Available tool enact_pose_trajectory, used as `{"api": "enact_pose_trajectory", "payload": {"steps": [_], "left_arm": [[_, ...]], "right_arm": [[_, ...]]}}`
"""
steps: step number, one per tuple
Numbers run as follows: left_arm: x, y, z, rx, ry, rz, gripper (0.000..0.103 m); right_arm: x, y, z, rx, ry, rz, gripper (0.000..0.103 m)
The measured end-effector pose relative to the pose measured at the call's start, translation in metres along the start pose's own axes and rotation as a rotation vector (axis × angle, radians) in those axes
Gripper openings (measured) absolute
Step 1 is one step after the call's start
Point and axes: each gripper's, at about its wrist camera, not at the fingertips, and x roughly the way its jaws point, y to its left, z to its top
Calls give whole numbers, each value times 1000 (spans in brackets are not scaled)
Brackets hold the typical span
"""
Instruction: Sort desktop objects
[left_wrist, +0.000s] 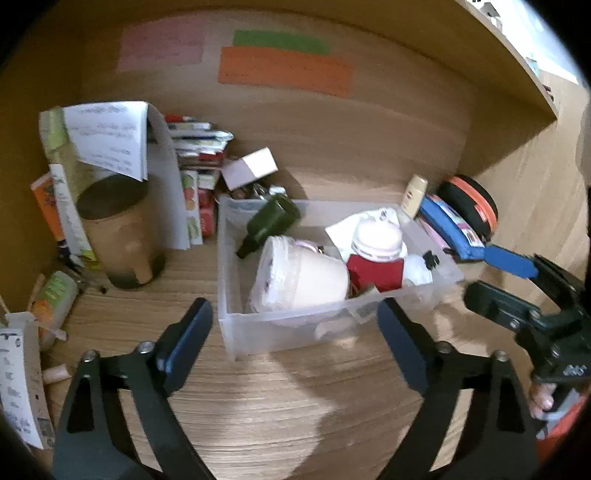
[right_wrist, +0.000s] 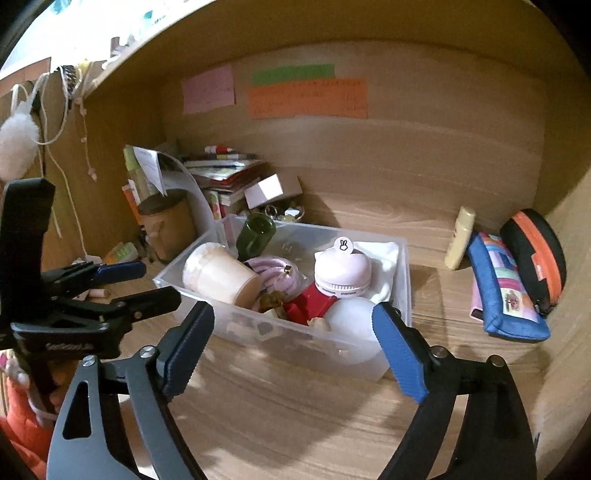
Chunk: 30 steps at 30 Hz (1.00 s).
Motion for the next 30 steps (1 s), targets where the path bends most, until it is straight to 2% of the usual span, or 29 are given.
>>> {"api": "enact_pose_trajectory", "payload": {"steps": [7,15,30], "left_arm": [[-10,-11,-2,14,-65,95,98],[-9,-16,-6,37,-54,120,98],[-8,-14,-9,23,-42,114,98]], "right_arm": [[-8,-3,-5,16,-10,-1,88],[-3,-8,-11,28,26,11,88],[2,-6,-16,41,54,38,88]]}}
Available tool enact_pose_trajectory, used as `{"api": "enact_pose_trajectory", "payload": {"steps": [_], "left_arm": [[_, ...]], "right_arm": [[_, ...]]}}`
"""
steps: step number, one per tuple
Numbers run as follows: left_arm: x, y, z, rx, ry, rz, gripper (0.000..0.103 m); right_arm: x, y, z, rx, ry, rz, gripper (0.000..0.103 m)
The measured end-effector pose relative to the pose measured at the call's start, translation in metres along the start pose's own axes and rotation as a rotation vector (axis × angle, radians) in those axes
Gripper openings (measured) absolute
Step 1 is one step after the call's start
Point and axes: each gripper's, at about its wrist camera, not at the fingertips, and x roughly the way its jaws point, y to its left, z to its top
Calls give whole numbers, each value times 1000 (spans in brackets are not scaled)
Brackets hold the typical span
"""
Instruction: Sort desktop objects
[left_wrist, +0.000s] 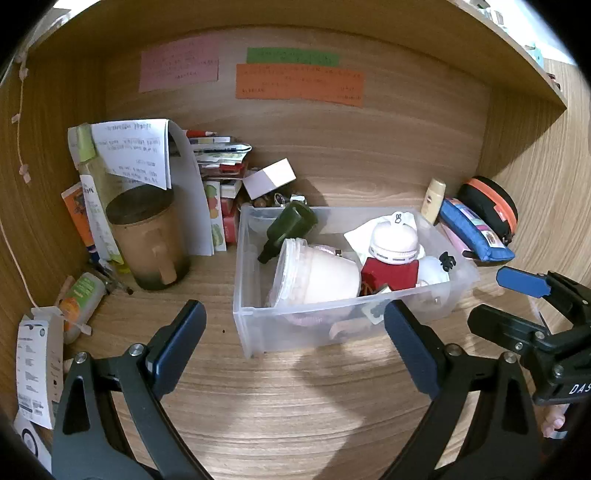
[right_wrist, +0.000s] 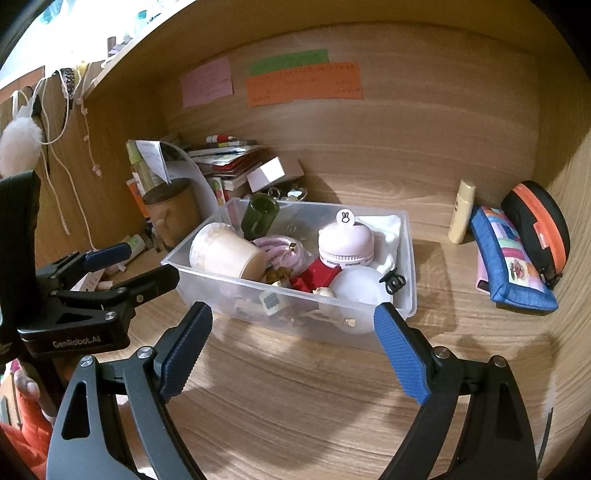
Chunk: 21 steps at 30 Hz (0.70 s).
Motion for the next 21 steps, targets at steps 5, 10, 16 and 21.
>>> {"api": "enact_pose_trajectory", "payload": {"steps": [5,10,16,21], "left_arm": [[1,2,-1,-9,5,-2,98],[3,4,-2,-16,10,-2,98],[5,4,-3,-21,18,1,98],[6,7,-3,-25,21,-3,98]], "right_arm": [[0,-2,-1,2,2,5,88],[1,-3,-1,4,8,6,88],[5,-2,-1,3,20,15,88],[5,0,-1,6,25,16,88]]}}
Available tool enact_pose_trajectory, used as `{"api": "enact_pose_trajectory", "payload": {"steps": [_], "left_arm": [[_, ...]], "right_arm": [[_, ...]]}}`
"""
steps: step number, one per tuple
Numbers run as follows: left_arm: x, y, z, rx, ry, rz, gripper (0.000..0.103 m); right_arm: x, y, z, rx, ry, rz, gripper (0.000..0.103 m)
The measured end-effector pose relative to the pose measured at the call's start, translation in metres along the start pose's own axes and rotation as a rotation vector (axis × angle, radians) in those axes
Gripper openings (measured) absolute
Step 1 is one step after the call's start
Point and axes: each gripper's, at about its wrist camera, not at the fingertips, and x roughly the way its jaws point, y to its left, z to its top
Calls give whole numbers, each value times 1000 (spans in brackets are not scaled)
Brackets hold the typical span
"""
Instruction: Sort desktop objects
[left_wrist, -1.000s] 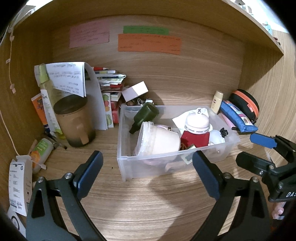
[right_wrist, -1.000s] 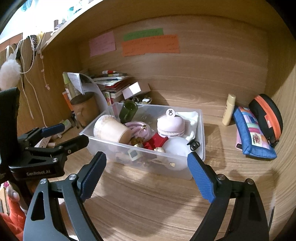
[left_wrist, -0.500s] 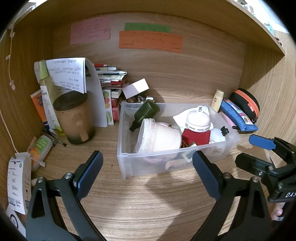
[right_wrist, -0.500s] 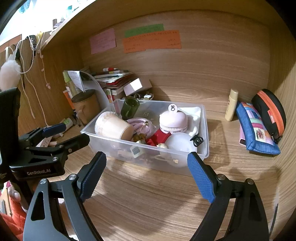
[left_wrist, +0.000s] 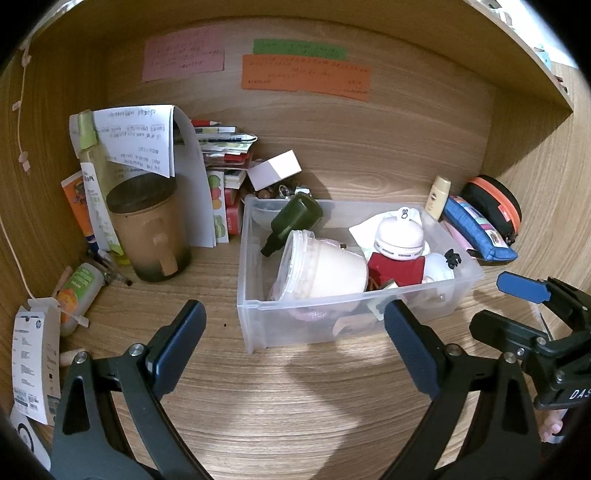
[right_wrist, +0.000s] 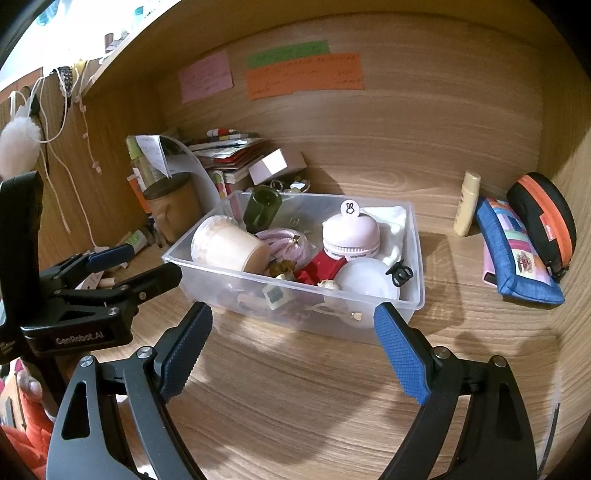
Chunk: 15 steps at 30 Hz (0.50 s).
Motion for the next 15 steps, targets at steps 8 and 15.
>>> {"api": "enact_pose_trajectory", "payload": {"steps": [8,15], "left_arm": [[0,0,0,-1,0,1,98],[-1,0,0,-8,3,-8,98]], "right_arm": [[0,1,-1,2,2,0,88],[0,2,0,2,1,-2,88]]}}
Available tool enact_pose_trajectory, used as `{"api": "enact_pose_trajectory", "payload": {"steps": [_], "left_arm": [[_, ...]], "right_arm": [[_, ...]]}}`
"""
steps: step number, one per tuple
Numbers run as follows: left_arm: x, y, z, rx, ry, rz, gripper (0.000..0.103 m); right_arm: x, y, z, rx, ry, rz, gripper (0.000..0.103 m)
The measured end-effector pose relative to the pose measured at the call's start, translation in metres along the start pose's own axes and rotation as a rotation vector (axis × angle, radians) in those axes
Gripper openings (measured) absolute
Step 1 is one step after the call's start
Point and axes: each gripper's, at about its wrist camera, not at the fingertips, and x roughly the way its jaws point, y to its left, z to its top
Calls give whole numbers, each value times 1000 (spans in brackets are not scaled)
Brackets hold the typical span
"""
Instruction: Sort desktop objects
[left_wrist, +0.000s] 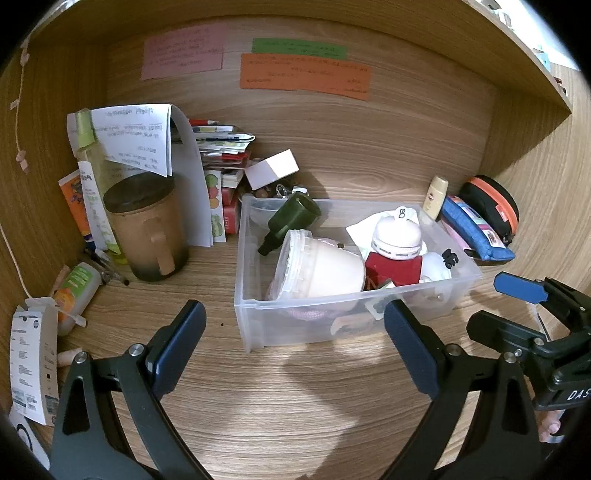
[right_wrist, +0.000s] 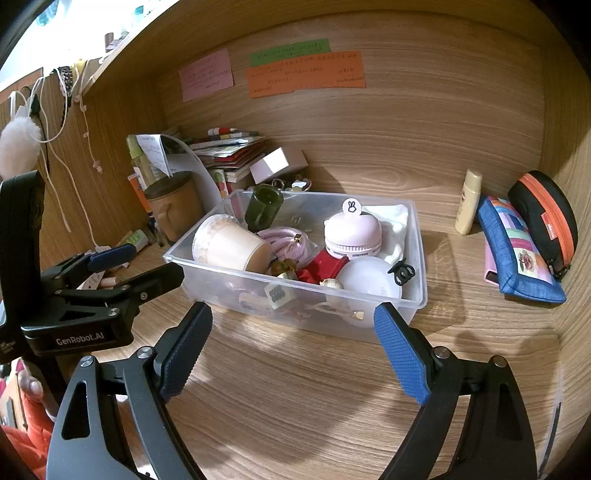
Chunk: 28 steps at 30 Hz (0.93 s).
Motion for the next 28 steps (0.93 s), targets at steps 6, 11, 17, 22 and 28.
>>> {"api": "enact_pose_trajectory", "payload": {"steps": [6,11,17,22,28], "left_arm": [[2,3,3,-13,7,-10,98],[2,4,3,-9,9,-41,98],[-1,-1,3,16,-8,-37,98],[-4,-5,3,37,-35,-32,98],[-9,-7,4,48,-58,-26,98]], "right_arm": [[0,0,0,2,0,1,88],[-1,0,0,3,0,1,88],[-1,-1,0,7,-1,2,88],[-3,-1,0,12,-3,-1,88],[-2,-3,0,21,-1,1,88]]}}
